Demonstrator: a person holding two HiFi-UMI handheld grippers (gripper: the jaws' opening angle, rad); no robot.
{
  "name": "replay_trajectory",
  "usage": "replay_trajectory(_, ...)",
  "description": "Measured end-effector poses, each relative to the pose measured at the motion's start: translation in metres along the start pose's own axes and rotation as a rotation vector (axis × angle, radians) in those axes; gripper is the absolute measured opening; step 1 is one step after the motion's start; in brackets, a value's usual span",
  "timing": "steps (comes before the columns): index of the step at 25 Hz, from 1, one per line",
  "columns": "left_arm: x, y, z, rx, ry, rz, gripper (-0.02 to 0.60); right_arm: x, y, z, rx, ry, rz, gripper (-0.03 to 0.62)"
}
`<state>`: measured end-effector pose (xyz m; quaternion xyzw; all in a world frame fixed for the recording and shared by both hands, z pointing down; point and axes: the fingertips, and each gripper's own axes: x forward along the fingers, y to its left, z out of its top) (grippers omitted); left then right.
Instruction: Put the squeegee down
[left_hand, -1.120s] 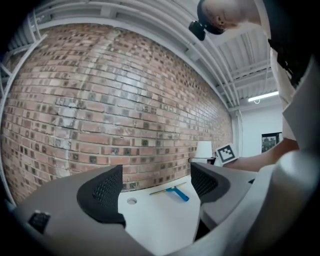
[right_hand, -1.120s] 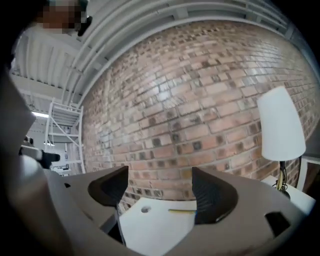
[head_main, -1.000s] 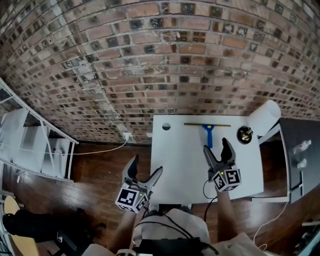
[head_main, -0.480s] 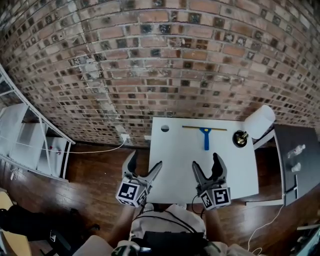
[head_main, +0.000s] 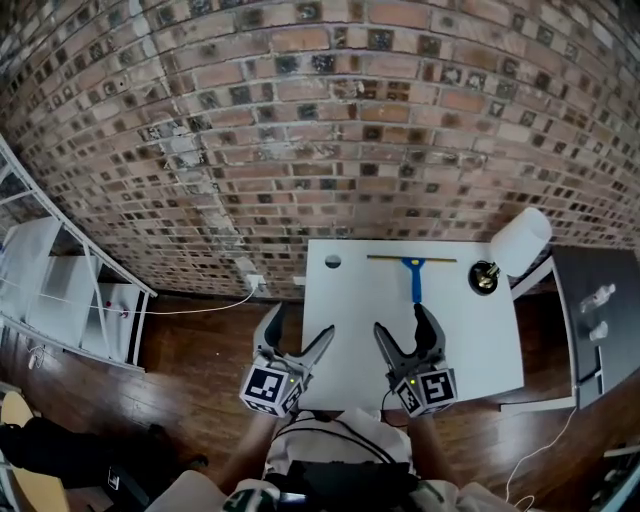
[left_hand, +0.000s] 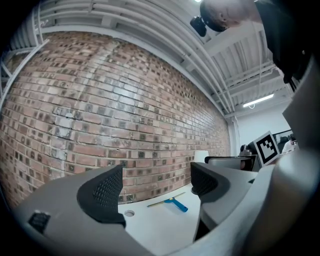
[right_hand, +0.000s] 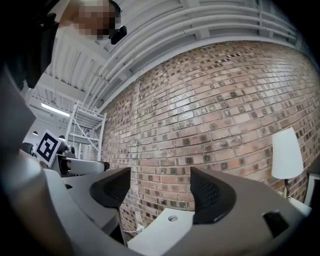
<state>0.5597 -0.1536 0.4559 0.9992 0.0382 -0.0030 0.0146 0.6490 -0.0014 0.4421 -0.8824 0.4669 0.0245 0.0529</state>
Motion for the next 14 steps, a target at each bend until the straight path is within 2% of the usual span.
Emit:
replay_trajectory(6, 0.002, 0.0, 0.007, 0.016, -0.008, -0.012, 0.403, 0.005, 0.005, 0.01, -0.014, -0.031, 0.039, 0.38)
replay_trajectory(14, 0.008, -0.011, 0.005, 0.019, -0.013, -0.037, 0.403, -0.001, -0.009, 0.003, 0.032, -0.013, 0.005, 0.38)
